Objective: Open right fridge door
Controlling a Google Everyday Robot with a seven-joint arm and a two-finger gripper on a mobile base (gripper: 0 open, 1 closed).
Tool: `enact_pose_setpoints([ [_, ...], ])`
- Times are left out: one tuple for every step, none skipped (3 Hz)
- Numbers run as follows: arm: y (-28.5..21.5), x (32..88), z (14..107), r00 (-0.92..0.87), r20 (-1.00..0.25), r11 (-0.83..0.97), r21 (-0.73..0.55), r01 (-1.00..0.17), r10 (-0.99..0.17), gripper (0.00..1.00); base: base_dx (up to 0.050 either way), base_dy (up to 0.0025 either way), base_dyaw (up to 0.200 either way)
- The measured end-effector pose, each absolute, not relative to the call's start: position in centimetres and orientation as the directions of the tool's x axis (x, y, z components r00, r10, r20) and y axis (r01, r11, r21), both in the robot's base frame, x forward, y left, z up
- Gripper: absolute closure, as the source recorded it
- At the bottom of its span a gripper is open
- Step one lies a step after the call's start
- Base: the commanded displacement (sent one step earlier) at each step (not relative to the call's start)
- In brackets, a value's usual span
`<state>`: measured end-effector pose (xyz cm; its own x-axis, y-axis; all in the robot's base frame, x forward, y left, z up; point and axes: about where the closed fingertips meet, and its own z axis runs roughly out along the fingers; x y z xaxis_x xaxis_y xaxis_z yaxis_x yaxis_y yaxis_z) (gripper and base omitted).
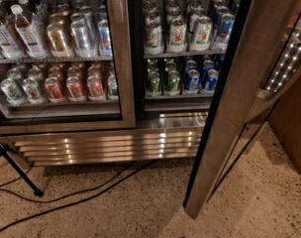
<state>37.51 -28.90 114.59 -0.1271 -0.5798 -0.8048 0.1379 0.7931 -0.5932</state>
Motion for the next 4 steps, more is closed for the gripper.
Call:
enact_pose_setpoints([
  [-29.2,37.2,114.6,-0.127,-0.805,0.793,-0.593,0.138,-0.580,0.00,0.000,0.00000,0.000],
  [-30.5,37.0,111.4,-0.210,-0.803,0.801,-0.587,0.119,-0.557,0.00,0.000,0.00000,0.000],
  [-35.1,35.9,104.8,-0.396,-0.802,0.849,-0.520,0.097,-0.447,0.00,0.000,0.00000,0.000],
  [-38.2,33.8,100.8,-0.526,-0.775,0.868,-0.479,0.129,-0.350,0.00,0.000,0.00000,0.000],
])
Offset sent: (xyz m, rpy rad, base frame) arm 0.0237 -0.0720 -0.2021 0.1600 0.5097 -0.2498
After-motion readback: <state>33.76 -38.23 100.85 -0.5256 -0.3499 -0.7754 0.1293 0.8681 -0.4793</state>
